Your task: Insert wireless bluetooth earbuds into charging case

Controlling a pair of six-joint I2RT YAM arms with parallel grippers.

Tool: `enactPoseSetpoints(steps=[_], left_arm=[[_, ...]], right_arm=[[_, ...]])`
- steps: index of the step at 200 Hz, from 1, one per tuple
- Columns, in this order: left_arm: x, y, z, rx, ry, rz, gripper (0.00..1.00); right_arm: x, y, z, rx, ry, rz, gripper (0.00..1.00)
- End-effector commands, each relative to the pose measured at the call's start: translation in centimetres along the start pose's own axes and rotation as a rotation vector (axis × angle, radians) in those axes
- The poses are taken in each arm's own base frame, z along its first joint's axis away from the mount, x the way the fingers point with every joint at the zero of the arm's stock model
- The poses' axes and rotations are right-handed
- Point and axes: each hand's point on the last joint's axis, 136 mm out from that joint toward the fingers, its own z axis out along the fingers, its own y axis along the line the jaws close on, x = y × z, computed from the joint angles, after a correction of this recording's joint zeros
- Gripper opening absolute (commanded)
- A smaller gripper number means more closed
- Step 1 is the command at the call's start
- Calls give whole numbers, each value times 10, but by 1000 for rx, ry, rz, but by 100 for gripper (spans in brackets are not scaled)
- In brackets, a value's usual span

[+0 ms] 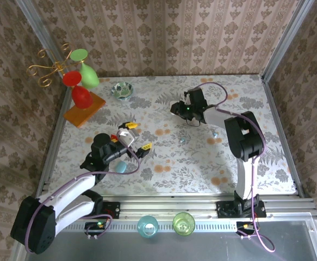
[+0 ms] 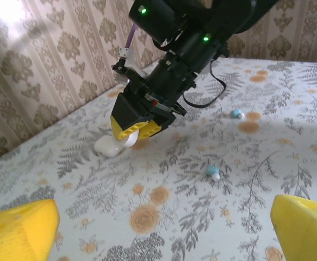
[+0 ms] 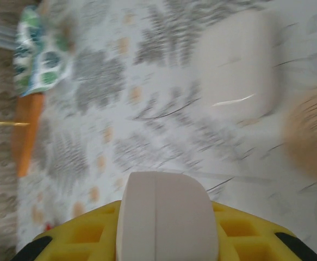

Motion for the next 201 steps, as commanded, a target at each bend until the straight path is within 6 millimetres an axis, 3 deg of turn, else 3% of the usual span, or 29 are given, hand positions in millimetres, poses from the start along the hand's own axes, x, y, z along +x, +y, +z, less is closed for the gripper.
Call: enactPoseSetpoints(steps=[1,49,78,115,136,151,201], left_arm=[[10,-2,-2,-6,38,0,100],[13,3,-3,-37,53,-21,100],[14,15,-3,-103,76,-70,100],[21,32,-6,-202,161,-221,100],[41,46,-16,-327,280,-349,100],[56,55,-30,-430,373,-431,100],[95,44,-71,-589,607,-685,100]], right_arm=[[-10,-23,13,80,5,-9,23],[-9,-46,22,135,27,21,27],[-11,-54,13,184,14,7,44],[-26,-60,-20,276,-60,-37,67],[-34,-59,-44,310,-108,-69,75],[-37,-55,-61,330,-137,-110,79],[-30,-21,-104,251,-176,-216,83]])
